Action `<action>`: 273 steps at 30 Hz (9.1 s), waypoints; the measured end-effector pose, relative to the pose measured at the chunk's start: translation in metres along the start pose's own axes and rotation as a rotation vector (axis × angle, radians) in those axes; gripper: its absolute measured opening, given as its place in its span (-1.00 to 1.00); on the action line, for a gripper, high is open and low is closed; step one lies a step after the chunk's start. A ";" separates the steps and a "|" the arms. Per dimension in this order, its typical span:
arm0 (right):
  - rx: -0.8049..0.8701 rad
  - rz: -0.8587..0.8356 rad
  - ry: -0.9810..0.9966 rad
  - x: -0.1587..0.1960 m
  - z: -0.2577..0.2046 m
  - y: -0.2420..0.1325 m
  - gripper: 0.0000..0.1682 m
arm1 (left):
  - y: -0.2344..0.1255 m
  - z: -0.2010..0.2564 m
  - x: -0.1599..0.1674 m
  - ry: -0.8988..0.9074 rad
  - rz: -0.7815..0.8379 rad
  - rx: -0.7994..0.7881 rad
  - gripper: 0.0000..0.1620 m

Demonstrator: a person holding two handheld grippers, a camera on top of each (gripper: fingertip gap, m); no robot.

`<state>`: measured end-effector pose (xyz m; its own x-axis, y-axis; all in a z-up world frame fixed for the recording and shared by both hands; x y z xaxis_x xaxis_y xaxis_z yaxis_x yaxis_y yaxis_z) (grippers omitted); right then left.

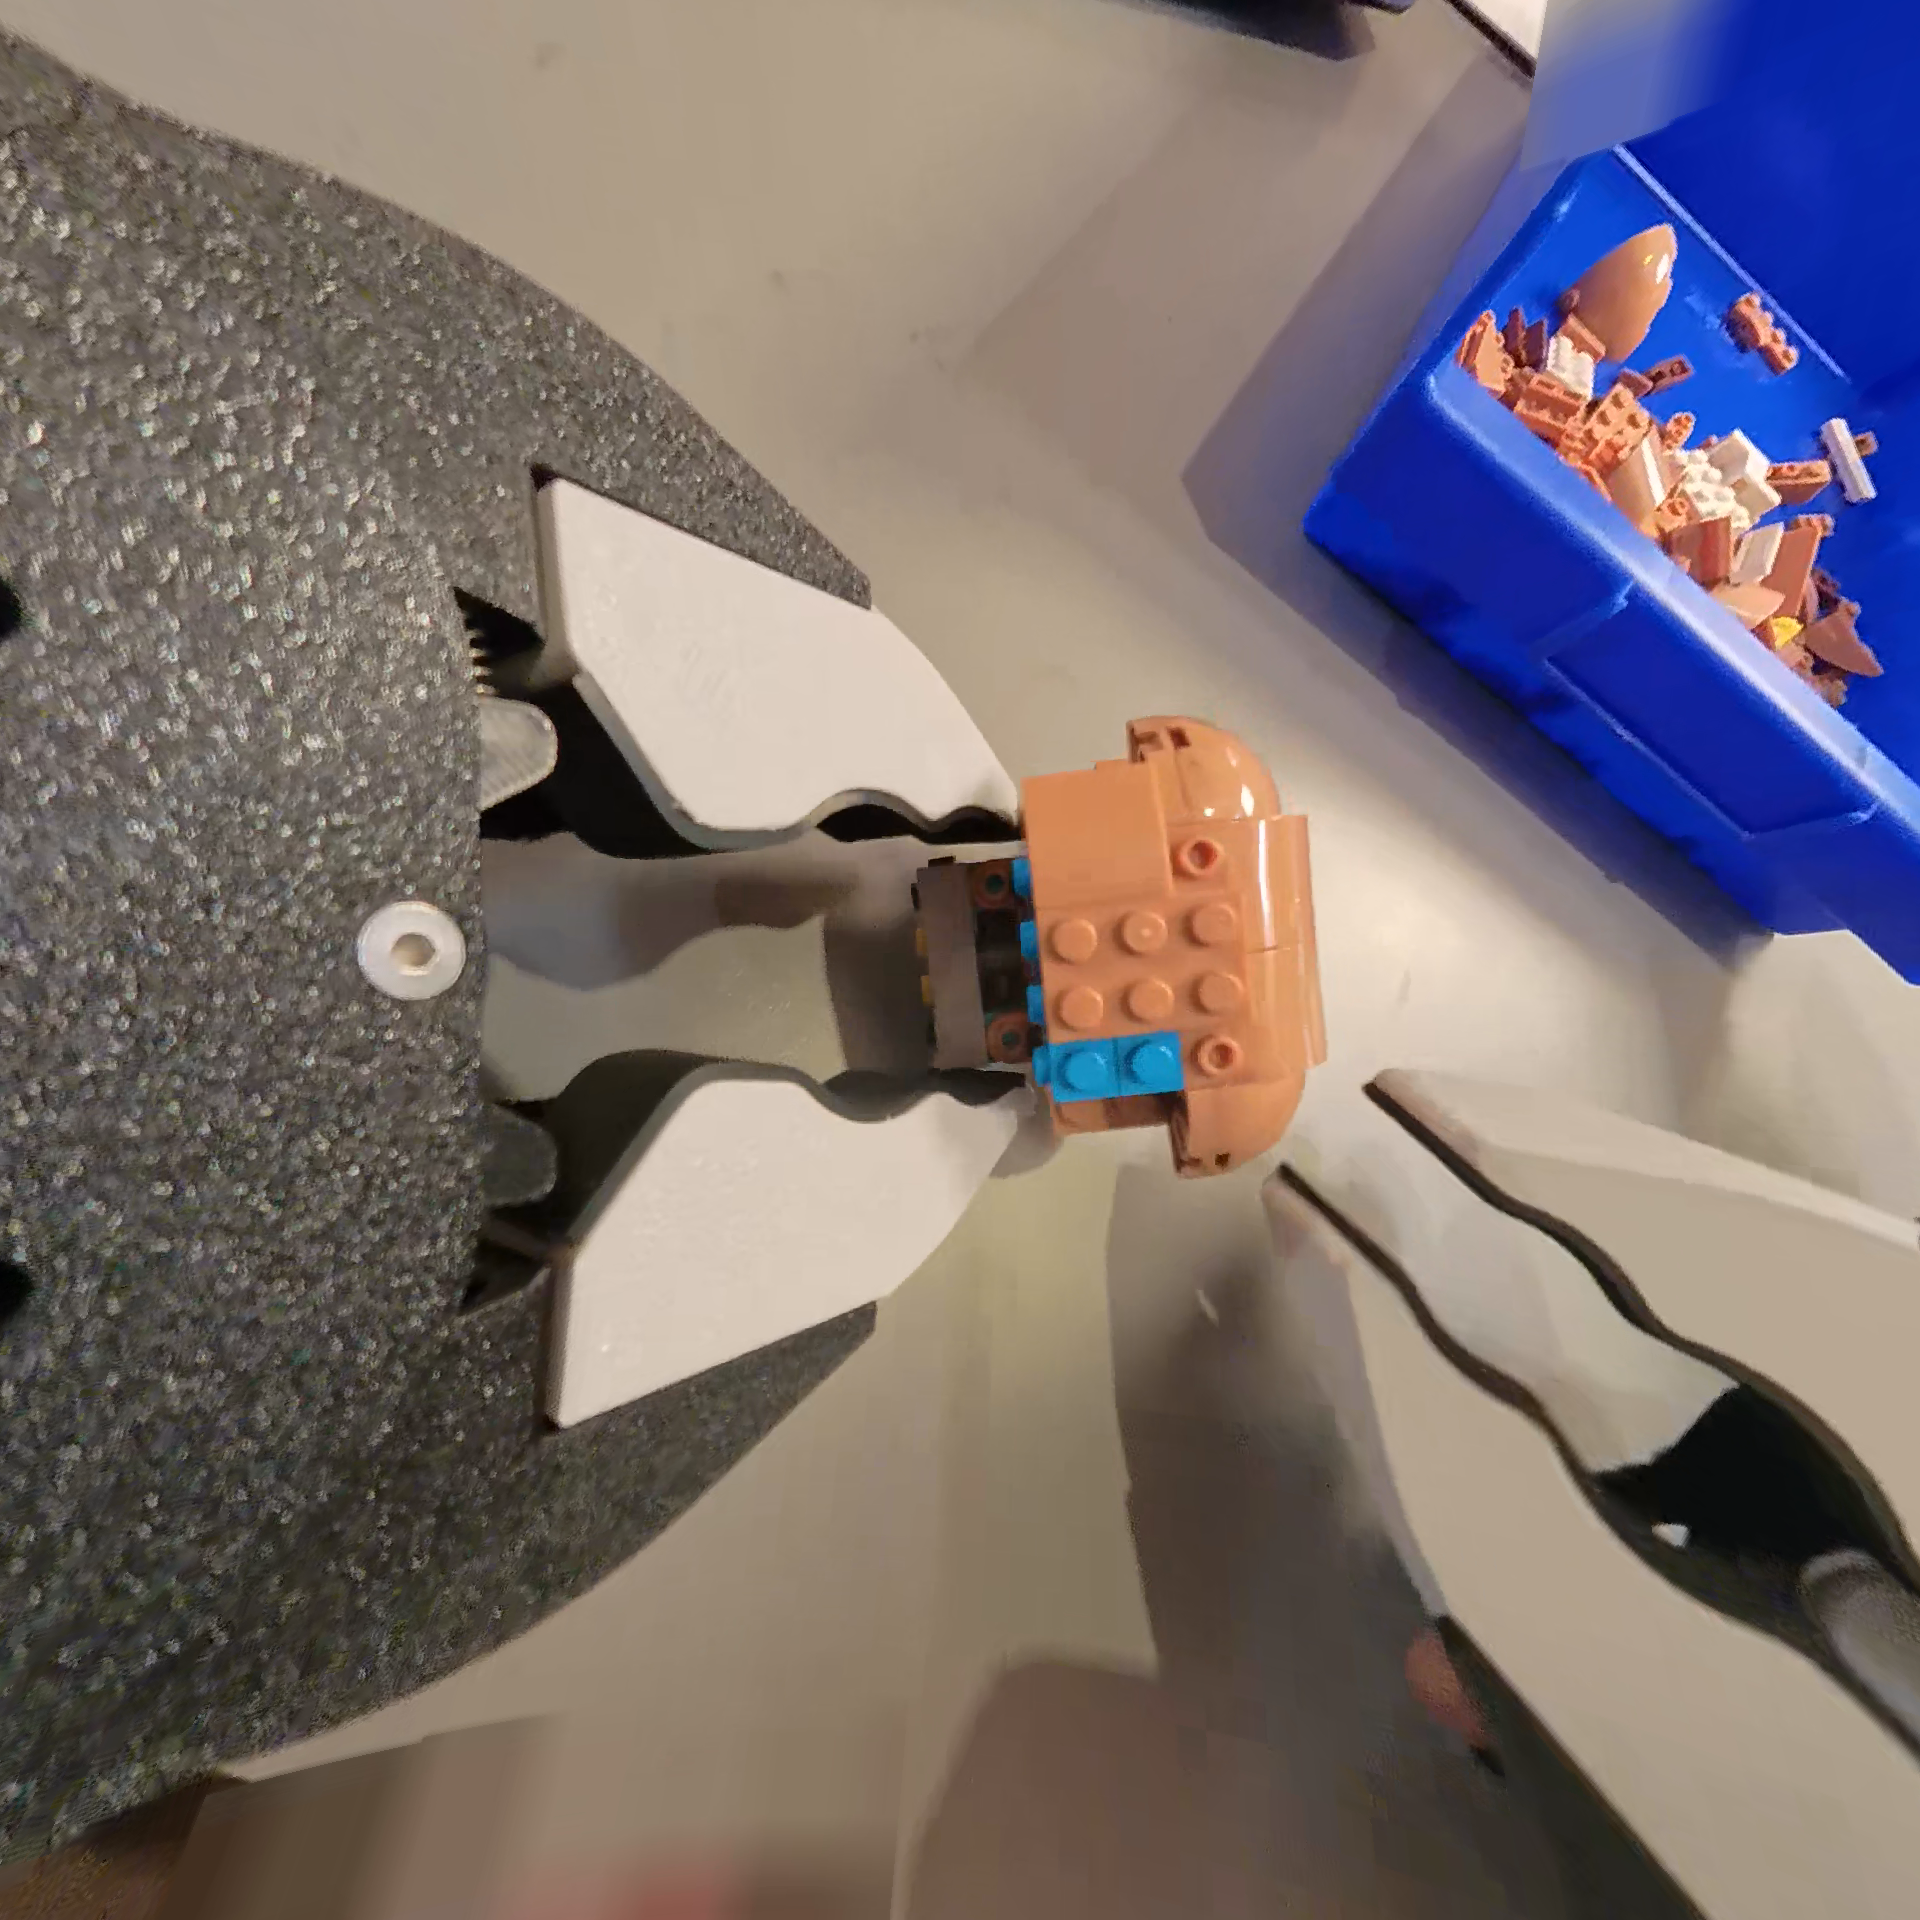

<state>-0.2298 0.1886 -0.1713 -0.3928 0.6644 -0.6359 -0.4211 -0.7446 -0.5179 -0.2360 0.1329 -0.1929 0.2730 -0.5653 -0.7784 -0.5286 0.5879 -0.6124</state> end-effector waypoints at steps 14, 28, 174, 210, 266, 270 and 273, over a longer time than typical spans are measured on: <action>0.012 -0.014 0.005 0.007 -0.005 0.009 -0.71 | -0.013 0.000 0.008 -0.011 0.006 0.087 -0.26; 0.007 0.005 0.007 0.006 -0.005 0.009 -0.72 | -0.013 -0.006 -0.022 0.154 -0.041 0.280 -0.01; -0.675 0.763 0.946 -0.083 0.099 0.005 -0.82 | -0.050 -0.043 -0.109 0.880 0.794 -0.067 -0.58; -0.436 0.665 0.891 -0.073 0.117 0.005 -0.74 | -0.056 -0.062 -0.107 0.784 0.763 -0.037 -0.59; -0.859 0.317 0.369 -0.062 0.014 -0.015 -0.82 | -0.051 0.027 -0.059 1.161 0.468 0.336 -0.52; -0.855 0.314 0.350 -0.063 0.013 -0.016 -0.82 | -0.045 0.029 -0.058 1.183 0.451 0.320 -0.54; -0.838 0.322 0.342 -0.064 0.015 -0.016 -0.82 | -0.044 0.028 -0.060 1.177 0.458 0.309 -0.57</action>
<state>-0.2102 0.1584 -0.1137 -0.0721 0.4642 -0.8828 0.4389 -0.7800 -0.4460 -0.2065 0.1567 -0.1230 -0.8303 -0.3514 -0.4325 -0.1365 0.8807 -0.4536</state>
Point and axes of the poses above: each gripper's, where its closed fingertips meet, y out along the fingers, x out of its underside, z = x × y across the jaws, the point moved 1 cm from there along -y, back along the fingers, and after that the axes turned 5 degrees about -y, right-handed, at the moved point
